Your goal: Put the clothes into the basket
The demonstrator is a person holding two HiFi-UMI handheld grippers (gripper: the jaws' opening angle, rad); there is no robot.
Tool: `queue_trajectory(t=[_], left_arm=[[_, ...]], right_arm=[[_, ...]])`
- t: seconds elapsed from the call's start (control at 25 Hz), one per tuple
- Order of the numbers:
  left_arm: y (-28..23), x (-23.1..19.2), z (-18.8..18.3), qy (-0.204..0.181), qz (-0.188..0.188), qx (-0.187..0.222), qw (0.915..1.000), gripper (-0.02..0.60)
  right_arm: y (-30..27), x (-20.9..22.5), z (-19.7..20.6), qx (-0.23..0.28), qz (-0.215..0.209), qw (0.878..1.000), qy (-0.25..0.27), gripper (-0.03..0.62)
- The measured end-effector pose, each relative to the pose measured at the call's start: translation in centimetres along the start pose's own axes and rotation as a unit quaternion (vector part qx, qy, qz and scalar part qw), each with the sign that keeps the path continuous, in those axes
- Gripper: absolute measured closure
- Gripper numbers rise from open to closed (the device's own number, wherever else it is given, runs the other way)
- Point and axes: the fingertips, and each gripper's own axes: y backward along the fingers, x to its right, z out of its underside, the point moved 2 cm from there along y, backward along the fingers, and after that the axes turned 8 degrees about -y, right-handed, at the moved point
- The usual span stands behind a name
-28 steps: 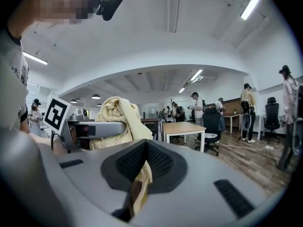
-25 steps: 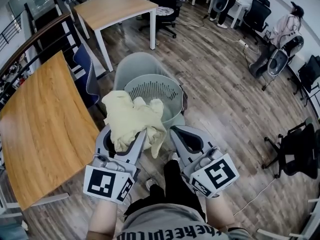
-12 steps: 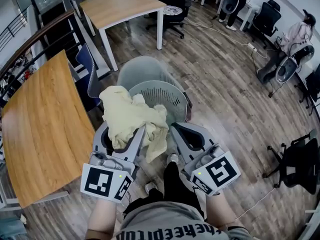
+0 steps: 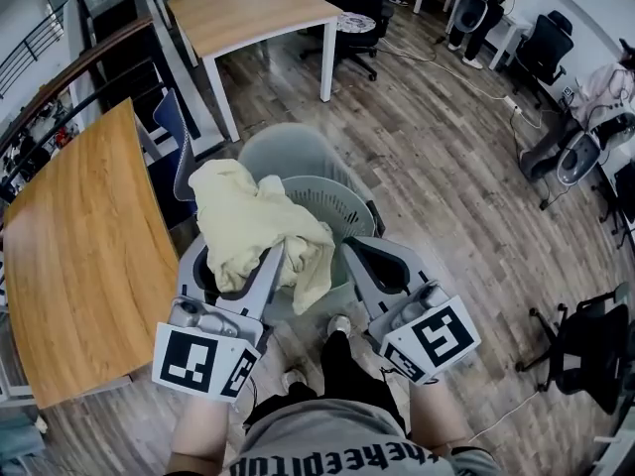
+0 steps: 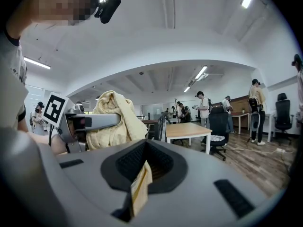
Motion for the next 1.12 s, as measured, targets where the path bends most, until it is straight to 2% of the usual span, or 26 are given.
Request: queue_trajectory(t=[0.36,0.68,1.12], left_arm=[[-2.9,-0.9,1.1,-0.006,-0.022,-0.015,0.9996,0.328],[-5.2,-0.9,4.8,0.012,-0.023,-0.059,0.9979,0.328],[-6.9,-1.4,10.5,0.042,-0.019,-0.111,0.9928,0.328]], right_arm=[[-2.1,2.6,-0.3,-0.005,-0.021,1.0,-0.004,0.585],[-3.9,4.7,0.5,-0.02,-0.032,0.999,-0.013,0.585],[-6.6,6.5,3.6,-0.048,-0.047,0.997,-0.035,0.585]])
